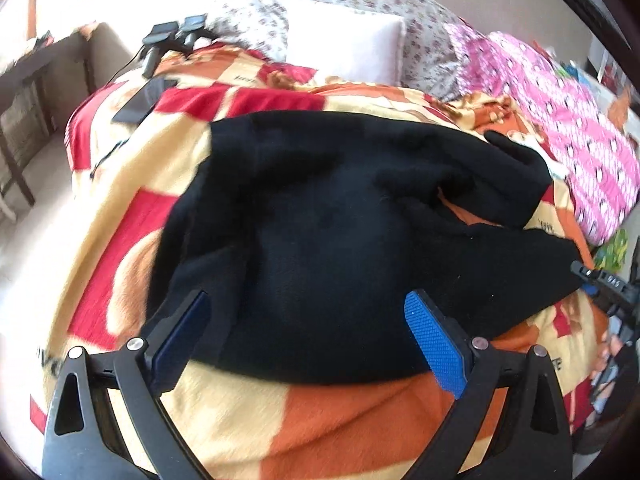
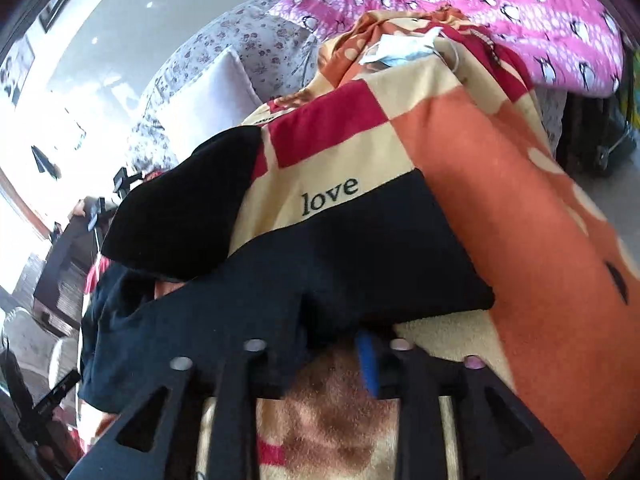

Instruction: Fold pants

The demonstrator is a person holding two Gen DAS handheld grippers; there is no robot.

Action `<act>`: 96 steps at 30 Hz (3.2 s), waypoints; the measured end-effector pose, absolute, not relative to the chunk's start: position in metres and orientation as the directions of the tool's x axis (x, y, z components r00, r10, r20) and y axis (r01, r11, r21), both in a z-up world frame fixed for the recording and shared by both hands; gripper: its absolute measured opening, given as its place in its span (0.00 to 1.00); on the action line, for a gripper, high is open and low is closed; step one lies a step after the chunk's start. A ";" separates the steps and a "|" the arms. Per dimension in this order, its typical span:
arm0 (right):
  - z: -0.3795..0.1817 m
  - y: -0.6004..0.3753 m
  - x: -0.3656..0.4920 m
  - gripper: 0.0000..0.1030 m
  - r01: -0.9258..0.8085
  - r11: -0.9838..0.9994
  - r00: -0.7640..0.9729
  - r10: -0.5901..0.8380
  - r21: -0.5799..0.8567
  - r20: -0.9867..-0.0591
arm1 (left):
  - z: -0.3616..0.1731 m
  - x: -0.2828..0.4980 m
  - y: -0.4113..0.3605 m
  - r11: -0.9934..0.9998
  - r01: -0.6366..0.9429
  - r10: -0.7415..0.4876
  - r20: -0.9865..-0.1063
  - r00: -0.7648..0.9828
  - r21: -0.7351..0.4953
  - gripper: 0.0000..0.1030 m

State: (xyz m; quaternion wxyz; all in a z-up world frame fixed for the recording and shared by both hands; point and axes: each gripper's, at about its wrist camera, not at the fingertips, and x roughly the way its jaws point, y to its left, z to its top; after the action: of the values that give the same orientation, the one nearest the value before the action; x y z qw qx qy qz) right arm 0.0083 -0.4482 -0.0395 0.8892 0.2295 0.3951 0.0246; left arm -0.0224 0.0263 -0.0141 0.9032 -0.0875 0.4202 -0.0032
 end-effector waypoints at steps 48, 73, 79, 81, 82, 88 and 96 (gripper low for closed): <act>0.041 -0.443 -0.047 0.55 0.070 0.966 0.737 0.119 0.250 -0.666 | 0.024 -0.051 0.067 0.990 -0.141 0.077 -0.740 0.669 -0.024 0.65; 0.023 -0.188 0.122 0.71 -0.502 0.865 0.611 0.344 -0.013 -0.713 | -0.043 0.069 0.040 0.989 -0.133 0.022 -0.812 0.583 -0.068 0.80; 0.004 -0.181 0.143 0.58 -0.519 0.855 0.565 0.334 -0.011 -0.754 | -0.050 0.076 0.043 0.988 -0.142 0.031 -0.819 0.573 -0.062 0.81; -0.001 -0.179 0.146 0.28 -0.514 0.857 0.567 0.321 -0.021 -0.759 | -0.050 0.076 0.044 0.987 -0.146 0.030 -0.818 0.574 -0.066 0.81; -0.004 -0.179 0.145 0.17 -0.511 0.859 0.571 0.317 -0.025 -0.757 | -0.049 0.076 0.044 0.987 -0.145 0.029 -0.818 0.575 -0.067 0.81; 0.011 -0.193 0.119 0.10 -0.515 0.855 0.574 0.397 0.061 -0.716 | -0.032 0.058 0.062 0.974 -0.180 -0.005 -0.798 0.602 -0.141 0.81; 0.035 -0.216 0.043 0.10 -0.562 0.819 0.571 0.483 0.113 -0.664 | 0.019 0.016 0.096 0.946 -0.272 0.071 -0.711 0.700 -0.174 0.81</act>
State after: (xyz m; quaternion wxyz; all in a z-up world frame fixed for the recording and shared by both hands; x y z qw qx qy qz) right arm 0.0432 -0.2161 0.0351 0.8846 -0.0554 0.3567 0.2954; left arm 0.0164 0.0956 0.0187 0.9121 -0.1340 0.3758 0.0941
